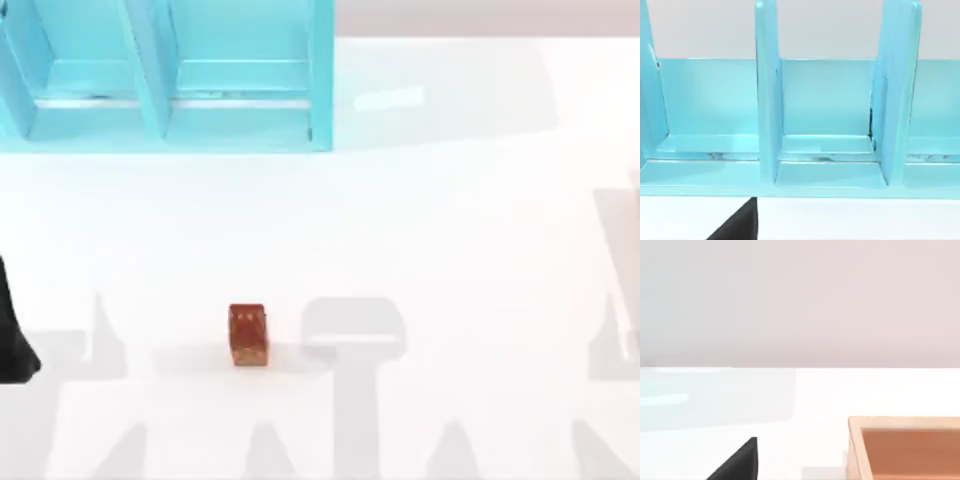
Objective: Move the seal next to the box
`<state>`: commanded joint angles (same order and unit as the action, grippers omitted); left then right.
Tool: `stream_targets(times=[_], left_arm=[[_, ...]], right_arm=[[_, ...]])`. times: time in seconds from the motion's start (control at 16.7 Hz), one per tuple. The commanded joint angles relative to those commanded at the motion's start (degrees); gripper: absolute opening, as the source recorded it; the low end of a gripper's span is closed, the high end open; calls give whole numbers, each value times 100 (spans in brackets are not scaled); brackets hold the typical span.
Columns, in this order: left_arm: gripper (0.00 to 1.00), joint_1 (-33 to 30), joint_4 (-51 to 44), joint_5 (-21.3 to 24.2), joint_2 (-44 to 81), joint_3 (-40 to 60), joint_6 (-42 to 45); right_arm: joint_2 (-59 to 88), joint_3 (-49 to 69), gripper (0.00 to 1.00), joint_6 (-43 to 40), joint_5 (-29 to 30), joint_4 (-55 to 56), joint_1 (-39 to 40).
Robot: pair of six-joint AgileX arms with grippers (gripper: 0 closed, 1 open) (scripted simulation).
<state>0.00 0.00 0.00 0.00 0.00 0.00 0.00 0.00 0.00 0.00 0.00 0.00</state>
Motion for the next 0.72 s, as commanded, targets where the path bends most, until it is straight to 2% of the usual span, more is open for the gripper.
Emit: stream_targets(times=[0.36,0.54,0.72], left_arm=[[100,0,0,0,0,0,0],[100,0,0,0,0,0,0],[100,0,0,0,0,0,0]], right_arm=[[525,545,100,197,-124,-417,329],[1489,1591,100,543,-313,-1145,878],[2873,3177,100,1014,-522,-2135,1582]])
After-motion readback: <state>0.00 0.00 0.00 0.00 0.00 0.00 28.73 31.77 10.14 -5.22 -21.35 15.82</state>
